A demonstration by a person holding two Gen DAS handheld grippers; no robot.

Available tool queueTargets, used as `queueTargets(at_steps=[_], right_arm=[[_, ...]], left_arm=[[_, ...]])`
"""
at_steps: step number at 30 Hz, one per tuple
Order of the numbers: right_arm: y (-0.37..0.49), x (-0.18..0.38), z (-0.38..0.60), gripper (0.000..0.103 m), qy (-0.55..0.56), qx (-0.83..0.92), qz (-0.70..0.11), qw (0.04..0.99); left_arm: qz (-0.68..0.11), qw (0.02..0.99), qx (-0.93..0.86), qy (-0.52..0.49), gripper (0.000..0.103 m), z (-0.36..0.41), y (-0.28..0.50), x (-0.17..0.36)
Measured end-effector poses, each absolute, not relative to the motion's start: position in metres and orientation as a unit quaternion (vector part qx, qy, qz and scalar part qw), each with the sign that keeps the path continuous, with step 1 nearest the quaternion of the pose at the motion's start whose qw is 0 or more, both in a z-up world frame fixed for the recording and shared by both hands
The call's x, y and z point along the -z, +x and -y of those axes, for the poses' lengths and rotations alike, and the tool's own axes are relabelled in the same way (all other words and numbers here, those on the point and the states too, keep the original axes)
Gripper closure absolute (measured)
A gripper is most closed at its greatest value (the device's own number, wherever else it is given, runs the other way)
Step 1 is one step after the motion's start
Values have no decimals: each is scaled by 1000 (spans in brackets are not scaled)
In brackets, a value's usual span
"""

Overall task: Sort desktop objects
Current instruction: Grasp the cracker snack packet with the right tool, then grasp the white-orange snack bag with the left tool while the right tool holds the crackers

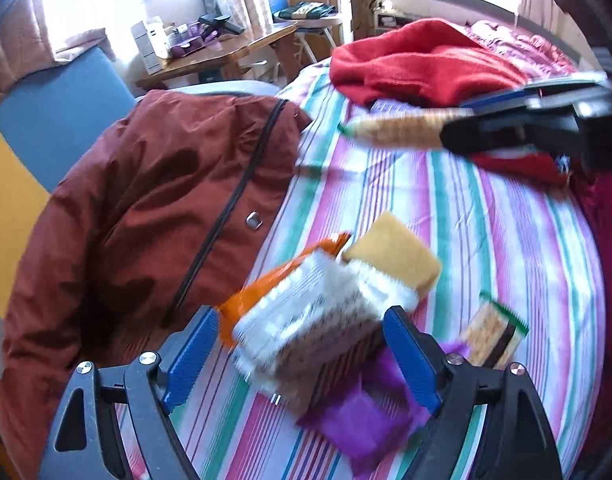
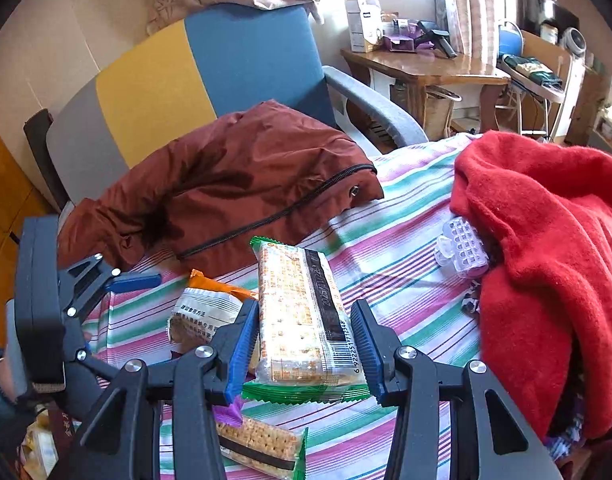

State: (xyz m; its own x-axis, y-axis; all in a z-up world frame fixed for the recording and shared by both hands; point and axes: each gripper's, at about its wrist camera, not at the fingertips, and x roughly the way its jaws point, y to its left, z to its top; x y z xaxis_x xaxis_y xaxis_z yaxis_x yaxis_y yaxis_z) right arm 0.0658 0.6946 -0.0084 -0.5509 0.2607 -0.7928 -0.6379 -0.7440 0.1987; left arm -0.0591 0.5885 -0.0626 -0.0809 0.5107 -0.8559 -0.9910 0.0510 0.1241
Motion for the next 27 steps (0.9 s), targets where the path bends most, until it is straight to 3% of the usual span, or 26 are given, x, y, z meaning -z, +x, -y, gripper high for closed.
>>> queueTargets(at_steps=[5, 7, 10, 12, 22, 27], right_arm=[[61, 13, -691, 55, -404, -846, -232, 259], [60, 16, -691, 55, -409, -844, -232, 260], [59, 18, -692, 55, -412, -842, -230, 263], [58, 19, -691, 55, -414, -841, -227, 263], [46, 33, -681, 55, -436, -841, -218, 235], [28, 27, -641, 55, -423, -876, -156, 172]], left_arm=[[-416, 616, -582, -330, 14, -608, -57, 83], [-401, 618, -580, -348, 18, -604, -63, 80], [-400, 605, -590, -355, 32, -591, -72, 79], [-397, 598, -594, -363, 34, -579, -79, 79], [-393, 558, -613, -398, 35, -522, -84, 78], [-404, 534, -632, -390, 36, -498, -72, 77]])
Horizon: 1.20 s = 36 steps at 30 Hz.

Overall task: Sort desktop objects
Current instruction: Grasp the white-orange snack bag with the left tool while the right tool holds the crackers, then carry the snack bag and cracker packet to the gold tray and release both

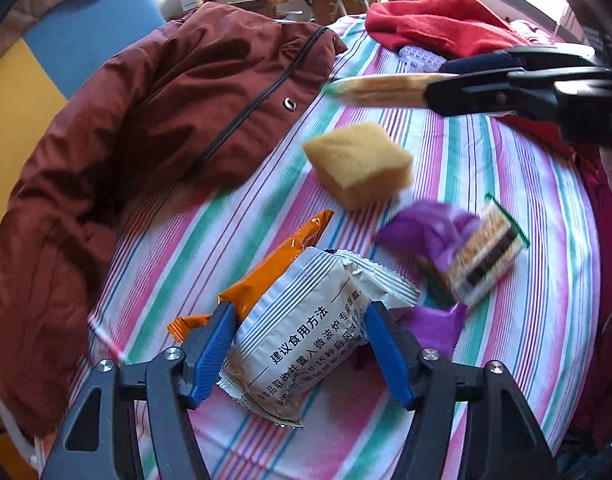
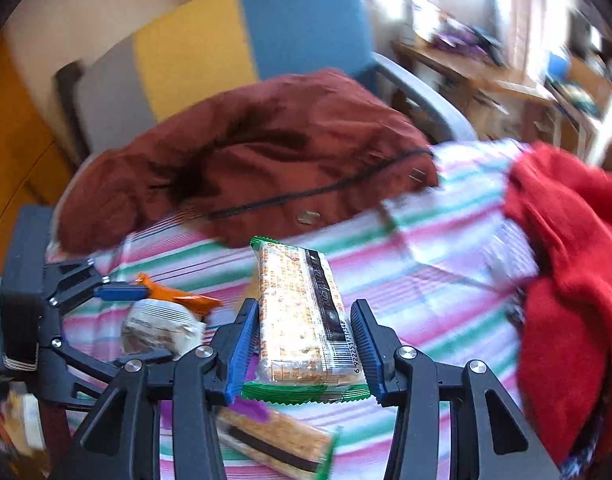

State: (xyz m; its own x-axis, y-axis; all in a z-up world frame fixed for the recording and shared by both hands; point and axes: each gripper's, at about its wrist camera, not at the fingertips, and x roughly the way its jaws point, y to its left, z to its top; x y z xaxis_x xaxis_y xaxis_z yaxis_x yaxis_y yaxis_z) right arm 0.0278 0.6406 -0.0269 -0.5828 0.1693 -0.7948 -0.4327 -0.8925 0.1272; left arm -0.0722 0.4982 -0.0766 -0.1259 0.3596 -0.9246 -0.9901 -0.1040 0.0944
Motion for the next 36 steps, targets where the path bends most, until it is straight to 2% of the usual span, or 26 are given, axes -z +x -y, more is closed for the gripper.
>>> queueTargets(at_steps=[5, 8, 14, 19, 22, 24, 26, 31, 36], right_arm=[[10, 34, -592, 55, -440, -888, -80, 110], [6, 41, -587, 55, -452, -883, -71, 107], [16, 33, -616, 55, -433, -882, -115, 143], [43, 15, -665, 55, -379, -882, -205, 191], [52, 14, -687, 55, -366, -873, -244, 209], [52, 15, -689, 55, -366, -871, -248, 215], [48, 16, -686, 55, -372, -872, -240, 210], [36, 23, -669, 55, -396, -876, -208, 178], [26, 31, -649, 55, -420, -878, -178, 148]], left_arm=[[-378, 495, -665, -412, 37, -470, -75, 72], [-334, 473, -684, -444, 38, -451, -85, 69], [-295, 460, -696, -466, 39, -421, -76, 68], [-292, 466, -695, -463, 37, -413, -57, 71], [-310, 475, -692, -446, 30, -412, -45, 72], [-331, 478, -686, -438, 19, -414, -38, 75], [-353, 475, -685, -424, 19, -416, -31, 79], [-334, 477, -688, -434, 22, -414, -36, 79], [-321, 465, -700, -436, 36, -409, -38, 77]])
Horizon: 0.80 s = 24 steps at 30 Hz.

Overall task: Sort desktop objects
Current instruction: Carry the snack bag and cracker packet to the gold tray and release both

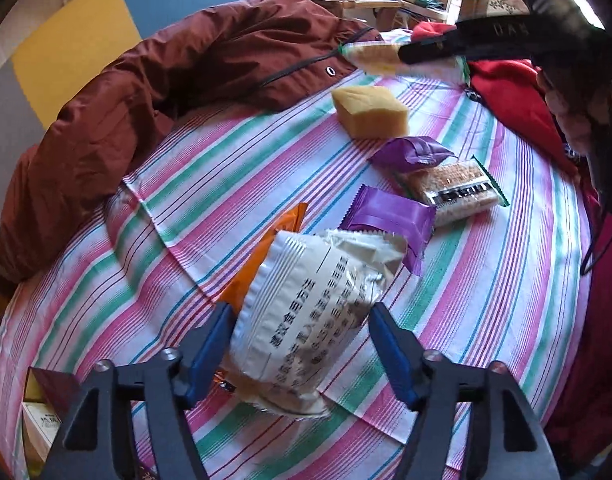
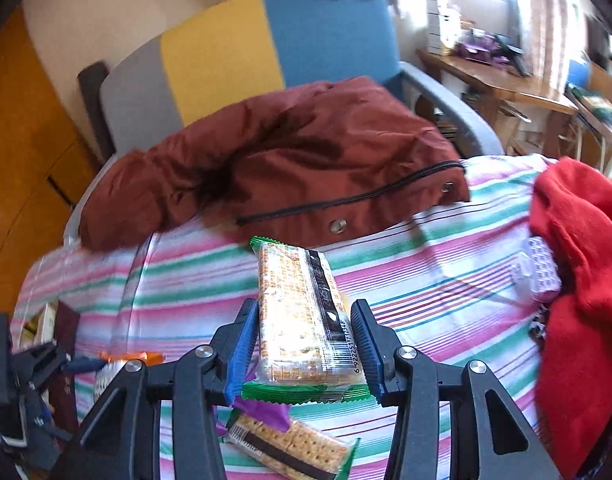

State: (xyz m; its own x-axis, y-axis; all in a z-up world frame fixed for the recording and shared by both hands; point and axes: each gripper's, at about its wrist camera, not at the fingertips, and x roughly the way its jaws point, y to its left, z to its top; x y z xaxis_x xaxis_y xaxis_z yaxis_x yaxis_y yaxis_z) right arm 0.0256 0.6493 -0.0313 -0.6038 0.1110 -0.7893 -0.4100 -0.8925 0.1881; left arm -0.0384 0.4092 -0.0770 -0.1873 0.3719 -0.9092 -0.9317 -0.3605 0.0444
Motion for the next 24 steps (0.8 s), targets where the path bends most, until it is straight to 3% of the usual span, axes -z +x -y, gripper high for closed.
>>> queueTargets(at_steps=[3, 12, 24], right_arm=[[20, 37, -638, 55, -433, -876, -157, 140], [17, 33, -617, 55, -424, -888, -130, 117], [14, 28, -590, 55, -422, -896, -96, 98]], left_arm=[[-308, 453, -713, -438, 45, -404, -38, 76], [-246, 437, -750, -431, 53, -380, -20, 54], [-190, 430, -782, -409, 56, -332, -5, 17]])
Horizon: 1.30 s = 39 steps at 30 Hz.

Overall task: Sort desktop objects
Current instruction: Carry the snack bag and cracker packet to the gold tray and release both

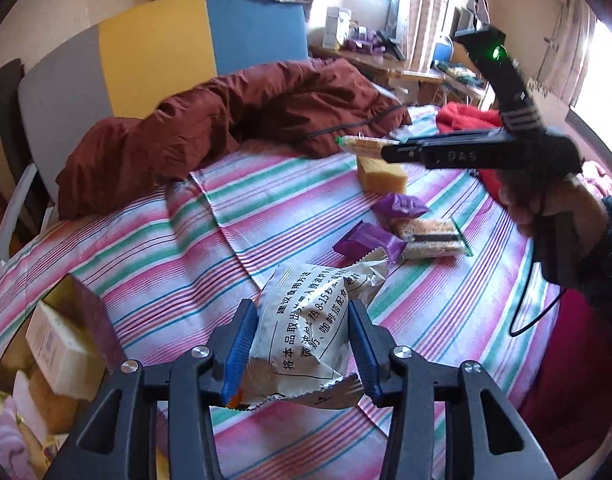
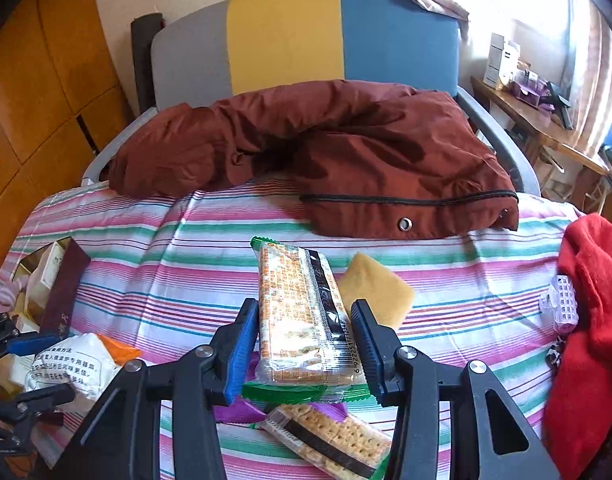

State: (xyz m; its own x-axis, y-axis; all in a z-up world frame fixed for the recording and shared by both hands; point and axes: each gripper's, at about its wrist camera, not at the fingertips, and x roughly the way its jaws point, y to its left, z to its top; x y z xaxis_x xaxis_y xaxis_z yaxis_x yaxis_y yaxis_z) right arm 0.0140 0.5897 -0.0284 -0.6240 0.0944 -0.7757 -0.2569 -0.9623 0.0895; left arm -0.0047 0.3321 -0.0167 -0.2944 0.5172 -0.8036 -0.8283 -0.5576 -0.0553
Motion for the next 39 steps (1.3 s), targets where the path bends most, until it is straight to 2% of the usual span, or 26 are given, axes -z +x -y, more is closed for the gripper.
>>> queueTargets(at_steps=[10, 13, 14, 17, 25, 34, 39], right_arm=[[10, 25, -569, 55, -426, -897, -77, 85], [11, 14, -554, 55, -418, -902, -77, 72], [12, 12, -549, 55, -415, -904, -77, 68], [12, 0, -516, 55, -409, -909, -72, 42], [1, -15, -416, 55, -407, -911, -47, -50], [7, -20, -331, 55, -406, -906, -34, -116], [-1, -13, -290, 55, -416, -898, -33, -142]], left_arm=[[-119, 381, -838, -373, 57, -246, -4, -30], [-89, 351, -857, -367, 63, -206, -11, -41], [-79, 342, -863, -364, 70, -193, -13, -44], [-54, 312, -879, -356, 71, -155, -23, -52], [-2, 246, -896, -370, 71, -79, -37, -32], [10, 208, -895, -394, 70, -47, -27, -3], [3, 182, -900, -397, 63, -40, -21, 6]])
